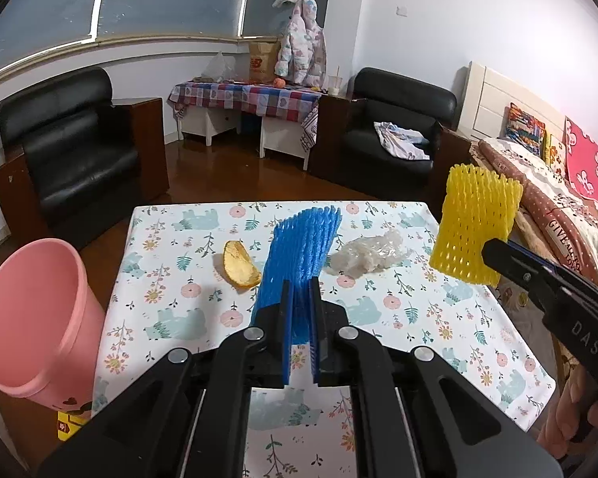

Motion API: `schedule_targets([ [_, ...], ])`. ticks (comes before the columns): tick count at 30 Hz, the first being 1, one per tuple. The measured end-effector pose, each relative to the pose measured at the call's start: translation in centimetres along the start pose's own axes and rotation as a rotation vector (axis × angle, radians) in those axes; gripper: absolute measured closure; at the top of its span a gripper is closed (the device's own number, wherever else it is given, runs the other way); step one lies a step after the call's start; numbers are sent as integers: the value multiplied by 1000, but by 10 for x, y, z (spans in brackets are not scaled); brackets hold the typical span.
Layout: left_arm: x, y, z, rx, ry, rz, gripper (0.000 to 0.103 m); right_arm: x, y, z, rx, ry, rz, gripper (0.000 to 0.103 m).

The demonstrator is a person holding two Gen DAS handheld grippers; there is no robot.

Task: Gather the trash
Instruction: 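Lift and carry the blue and yellow mesh sleeves with both tools over the pink bucket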

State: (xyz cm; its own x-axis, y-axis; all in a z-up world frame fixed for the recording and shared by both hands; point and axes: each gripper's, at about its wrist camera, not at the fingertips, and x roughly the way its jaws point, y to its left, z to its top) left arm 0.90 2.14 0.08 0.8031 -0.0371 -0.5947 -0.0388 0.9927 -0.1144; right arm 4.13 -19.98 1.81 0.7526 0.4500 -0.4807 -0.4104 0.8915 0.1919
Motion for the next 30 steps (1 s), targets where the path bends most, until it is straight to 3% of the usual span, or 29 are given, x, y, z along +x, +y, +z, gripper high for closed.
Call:
schedule_targets([
  [16,-26,25,-7,-50,-48,45,97,11,48,-15,-93,48,69,94],
  [30,-44,76,-16,-118,-75,122,97,35,110,-26,-205,91,153,94],
])
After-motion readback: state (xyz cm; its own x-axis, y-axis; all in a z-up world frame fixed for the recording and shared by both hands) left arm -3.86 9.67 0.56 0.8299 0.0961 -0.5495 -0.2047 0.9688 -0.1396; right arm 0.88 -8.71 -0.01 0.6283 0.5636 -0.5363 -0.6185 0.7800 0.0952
